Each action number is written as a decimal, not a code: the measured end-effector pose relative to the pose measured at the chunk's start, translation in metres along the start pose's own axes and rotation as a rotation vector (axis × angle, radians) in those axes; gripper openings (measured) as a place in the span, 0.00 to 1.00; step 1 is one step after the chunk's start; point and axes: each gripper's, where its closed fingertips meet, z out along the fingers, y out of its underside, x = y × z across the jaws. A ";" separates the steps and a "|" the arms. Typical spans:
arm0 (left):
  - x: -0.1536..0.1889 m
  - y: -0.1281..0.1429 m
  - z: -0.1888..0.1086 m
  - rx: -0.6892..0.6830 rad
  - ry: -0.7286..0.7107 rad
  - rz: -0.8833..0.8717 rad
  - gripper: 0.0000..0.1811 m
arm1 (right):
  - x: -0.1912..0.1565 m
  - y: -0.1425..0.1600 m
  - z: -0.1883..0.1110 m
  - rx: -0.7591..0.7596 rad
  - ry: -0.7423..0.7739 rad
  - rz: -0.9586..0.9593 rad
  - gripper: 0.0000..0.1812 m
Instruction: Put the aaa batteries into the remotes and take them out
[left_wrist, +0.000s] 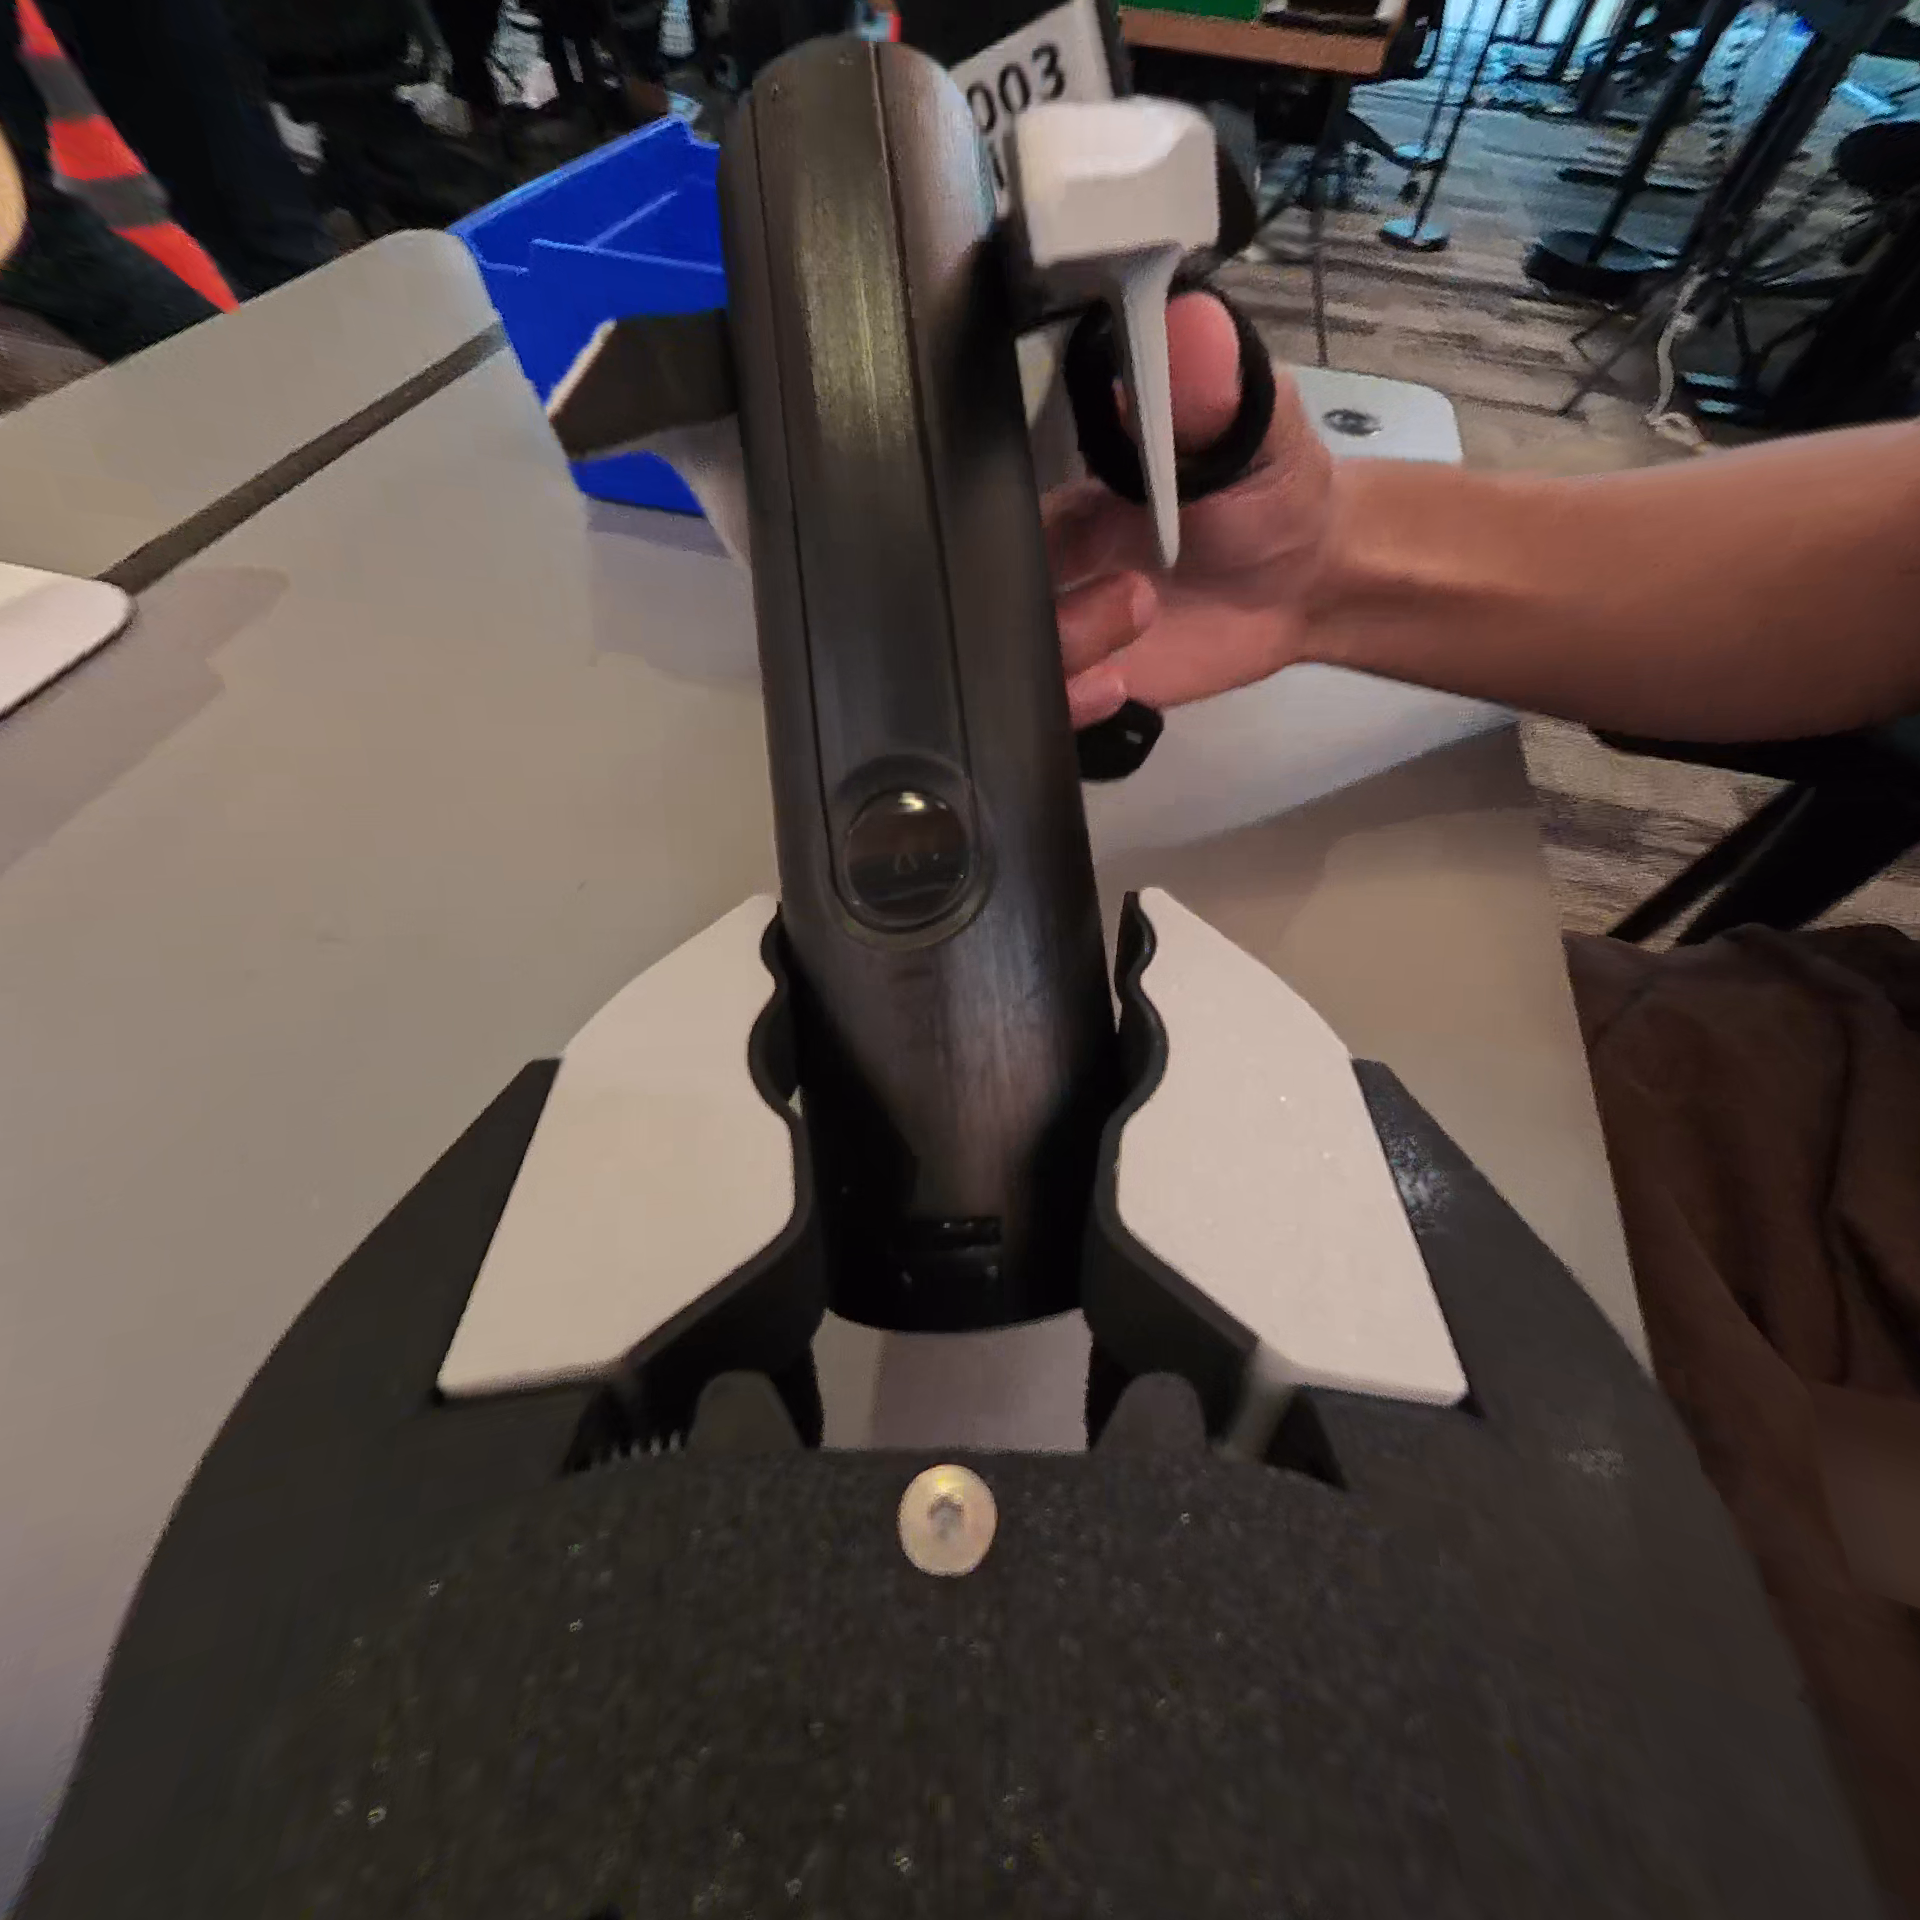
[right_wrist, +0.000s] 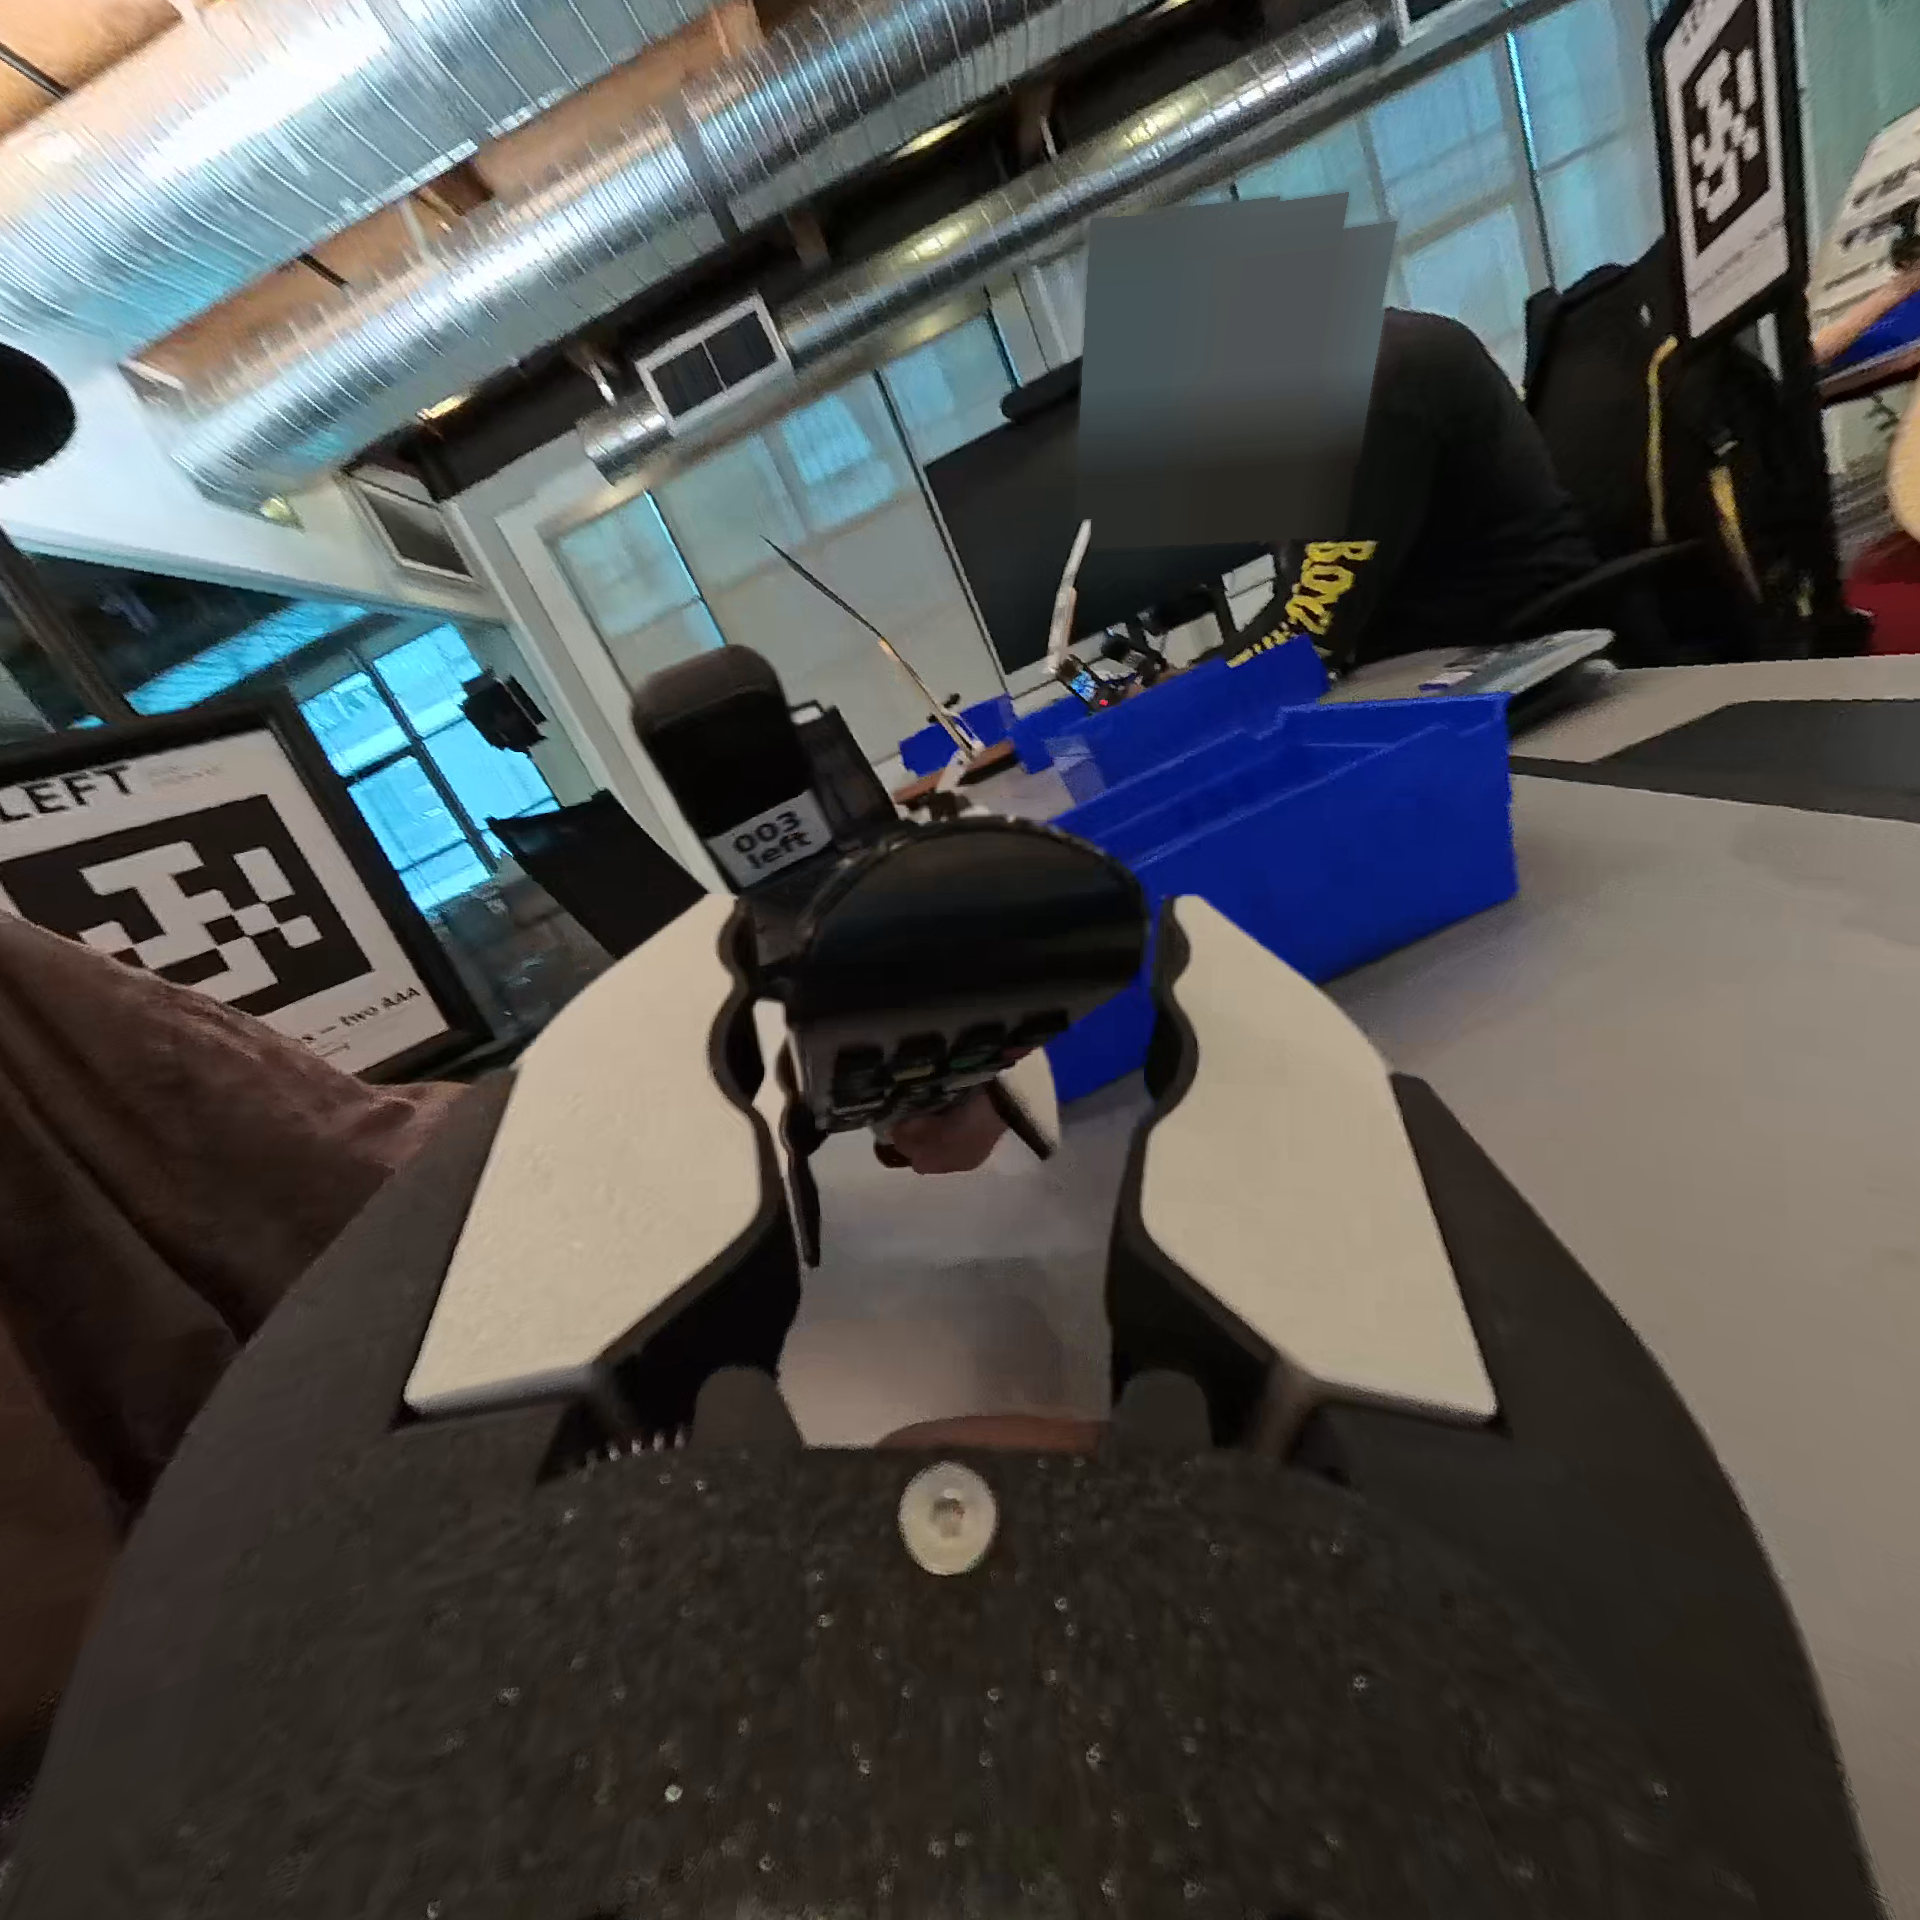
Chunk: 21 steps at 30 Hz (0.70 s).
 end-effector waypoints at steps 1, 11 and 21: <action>-0.001 0.004 -0.001 -0.007 -0.033 0.016 0.32 | 0.003 0.000 -0.003 -0.022 0.022 -0.007 0.41; -0.027 0.025 -0.013 -0.095 -0.337 0.068 0.32 | 0.042 0.010 -0.042 -0.422 0.550 -0.188 0.43; -0.031 0.025 -0.003 -0.173 -0.441 0.222 0.32 | 0.054 0.062 -0.016 -0.544 0.733 -0.085 0.63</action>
